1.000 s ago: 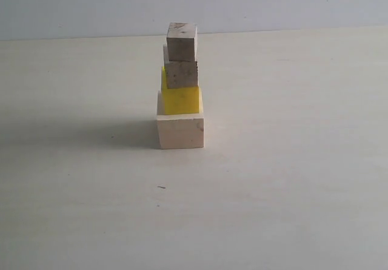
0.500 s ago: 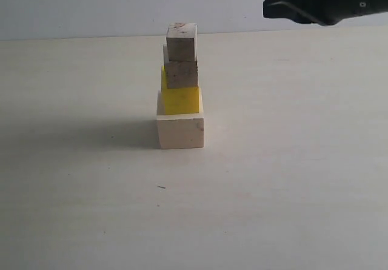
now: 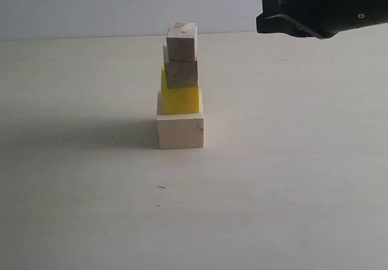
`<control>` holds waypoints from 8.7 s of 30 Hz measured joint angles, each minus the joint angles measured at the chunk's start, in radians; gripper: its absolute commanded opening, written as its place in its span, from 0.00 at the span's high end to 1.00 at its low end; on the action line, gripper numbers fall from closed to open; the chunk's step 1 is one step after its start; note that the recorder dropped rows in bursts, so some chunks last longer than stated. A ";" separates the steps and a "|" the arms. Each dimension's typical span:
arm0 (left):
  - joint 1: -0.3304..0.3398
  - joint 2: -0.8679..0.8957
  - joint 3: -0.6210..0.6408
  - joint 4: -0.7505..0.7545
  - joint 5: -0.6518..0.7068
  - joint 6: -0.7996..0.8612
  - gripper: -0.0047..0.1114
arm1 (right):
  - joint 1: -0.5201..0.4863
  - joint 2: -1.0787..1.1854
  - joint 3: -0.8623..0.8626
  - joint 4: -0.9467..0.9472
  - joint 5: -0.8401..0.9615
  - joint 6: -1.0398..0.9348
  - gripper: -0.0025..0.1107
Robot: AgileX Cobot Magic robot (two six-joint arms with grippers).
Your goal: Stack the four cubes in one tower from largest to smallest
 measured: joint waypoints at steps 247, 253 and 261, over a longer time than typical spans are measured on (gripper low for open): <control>-0.185 1.871 -1.247 -1.308 0.832 1.054 0.96 | 0.073 0.340 -0.227 0.223 0.231 -0.078 0.98; -0.185 1.871 -1.247 -1.308 0.844 1.054 0.96 | 0.073 0.340 -0.227 0.221 0.231 -0.091 0.98; -0.193 1.871 -1.247 -1.310 0.854 1.054 0.96 | 0.073 0.340 -0.227 0.221 0.231 -0.113 0.98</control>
